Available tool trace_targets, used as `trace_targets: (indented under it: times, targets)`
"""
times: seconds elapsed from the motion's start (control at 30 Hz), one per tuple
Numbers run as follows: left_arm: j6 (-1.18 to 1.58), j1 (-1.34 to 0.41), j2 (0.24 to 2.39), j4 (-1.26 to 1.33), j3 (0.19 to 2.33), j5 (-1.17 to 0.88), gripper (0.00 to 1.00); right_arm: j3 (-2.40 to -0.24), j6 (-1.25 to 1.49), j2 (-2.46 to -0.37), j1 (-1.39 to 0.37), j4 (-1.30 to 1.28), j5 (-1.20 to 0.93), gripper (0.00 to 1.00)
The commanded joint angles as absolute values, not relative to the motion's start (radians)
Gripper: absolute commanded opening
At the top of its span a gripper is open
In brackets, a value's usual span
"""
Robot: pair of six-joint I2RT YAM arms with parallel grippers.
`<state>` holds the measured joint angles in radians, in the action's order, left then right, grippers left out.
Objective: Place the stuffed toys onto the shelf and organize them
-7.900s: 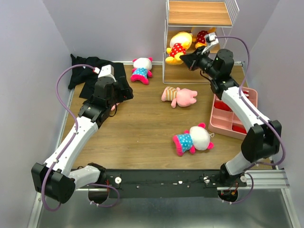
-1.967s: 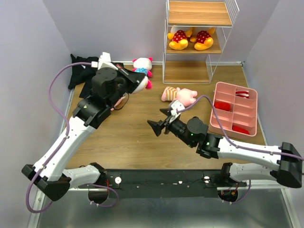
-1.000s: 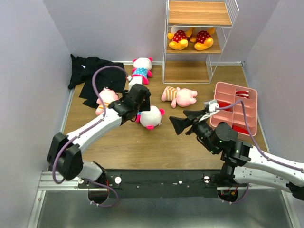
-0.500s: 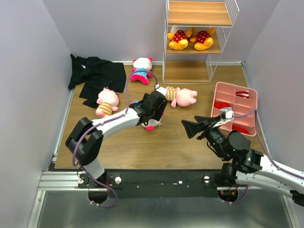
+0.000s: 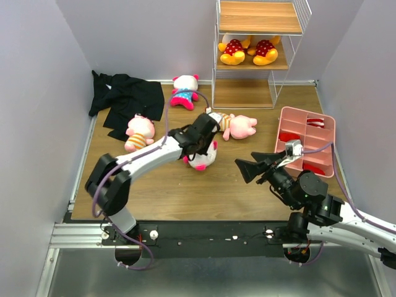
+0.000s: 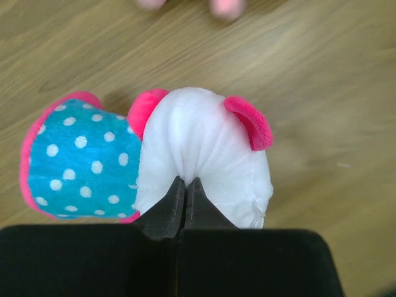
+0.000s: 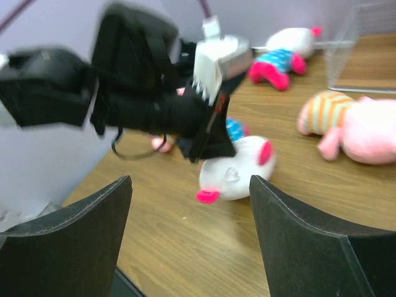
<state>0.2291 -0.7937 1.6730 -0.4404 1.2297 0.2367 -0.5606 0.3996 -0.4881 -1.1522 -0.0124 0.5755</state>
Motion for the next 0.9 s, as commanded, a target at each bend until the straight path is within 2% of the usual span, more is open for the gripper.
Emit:
trace_targets:
  times: [0.0,0.17,0.27,0.33,0.63,0.87]
  targets:
    - [0.337,-0.769,1.428,-0.498,1.422,-0.133,0.0,-0.54,0.29,-0.476,-1.155,0.142,0.336,0.84]
    - [0.397,-0.698,1.335,-0.571,1.589,-0.454,0.0,-0.56,0.244,-0.509,-1.155,0.221,0.177,0.83]
    - [0.448,-0.681,1.274,-0.539,1.565,-0.61,0.0,-0.571,0.215,-0.494,-1.152,0.238,0.138,0.83]
    - [0.538,-0.672,1.229,-0.421,1.516,-0.728,0.0,-0.568,0.192,-0.473,-1.149,0.261,0.127,0.83]
    - [0.851,-0.664,1.023,-0.043,1.293,-0.94,0.0,-0.563,0.146,-0.437,-1.132,0.333,0.017,0.82]
    - [0.882,-0.663,0.936,-0.005,1.209,-1.006,0.0,-0.581,0.039,-0.451,-1.127,0.325,0.077,0.8]
